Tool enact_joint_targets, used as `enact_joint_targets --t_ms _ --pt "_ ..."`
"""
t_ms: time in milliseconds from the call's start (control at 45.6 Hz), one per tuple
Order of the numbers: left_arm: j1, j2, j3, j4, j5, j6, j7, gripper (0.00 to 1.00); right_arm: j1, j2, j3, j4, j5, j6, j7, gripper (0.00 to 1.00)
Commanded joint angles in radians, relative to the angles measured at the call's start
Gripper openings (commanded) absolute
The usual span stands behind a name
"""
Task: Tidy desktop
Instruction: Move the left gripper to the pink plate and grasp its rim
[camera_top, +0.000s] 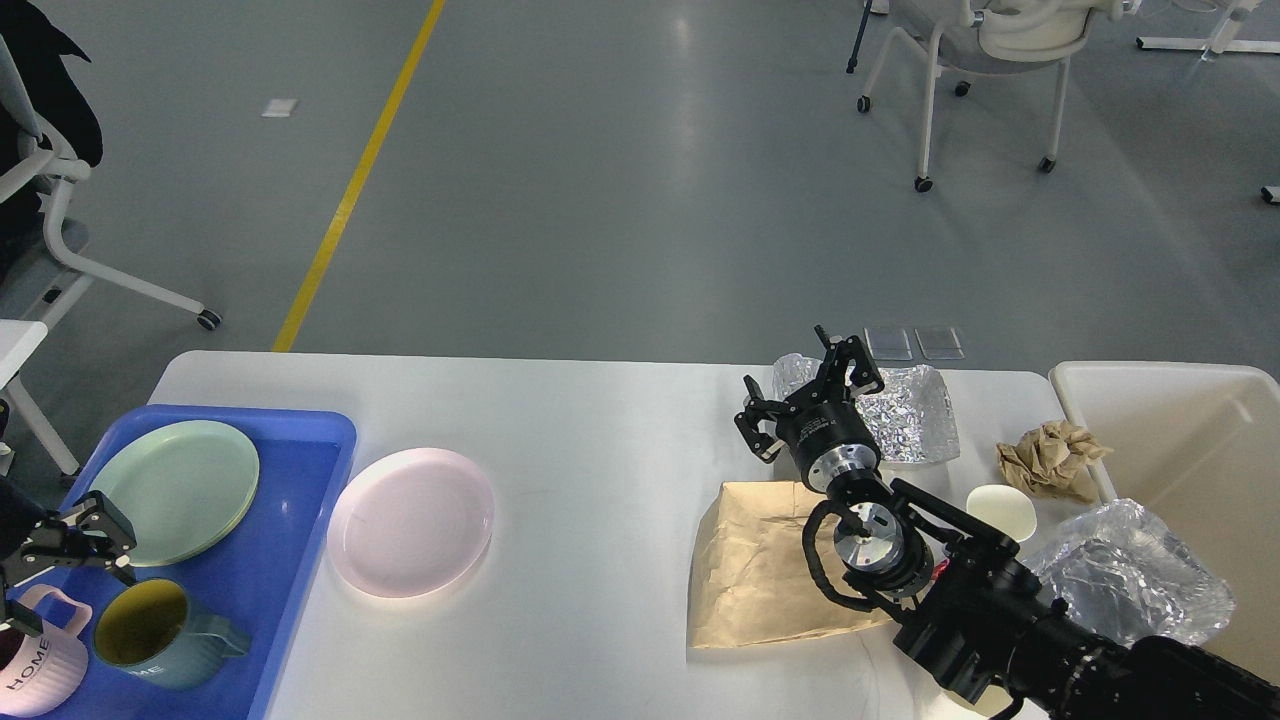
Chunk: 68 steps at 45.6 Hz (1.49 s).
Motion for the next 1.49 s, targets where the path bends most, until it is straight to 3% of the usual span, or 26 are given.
enact_joint_targets --t_ms 0,132,417,724,1075,1251,1470 --pt "-0.089 -0.011 0.105 0.001 -0.013 0.000 -0.010 0.93 0.000 0.000 0.000 0.000 0.000 0.000 0.000 1.00" --pt "-0.177 -0.086 0.181 0.001 -0.013 0.000 -0.013 0.93 0.000 0.000 0.000 0.000 0.000 0.000 0.000 1.00" --pt "-0.350 -0.365 0.308 -0.005 -0.012 0.000 -0.010 0.94 0.000 0.000 0.000 0.000 0.000 0.000 0.000 1.00" --pt "-0.468 -0.483 0.334 -0.010 -0.012 0.000 -0.010 0.96 0.000 0.000 0.000 0.000 0.000 0.000 0.000 1.00" --pt "-0.278 -0.808 0.234 0.062 -0.015 0.000 -0.007 0.96 0.000 0.000 0.000 0.000 0.000 0.000 0.000 1.00" --pt "-0.172 -0.893 0.245 0.174 -0.013 0.000 0.004 0.96 0.000 0.000 0.000 0.000 0.000 0.000 0.000 1.00" --pt "-0.082 -0.931 0.234 0.194 -0.007 0.000 0.010 0.96 0.000 0.000 0.000 0.000 0.000 0.000 0.000 1.00"
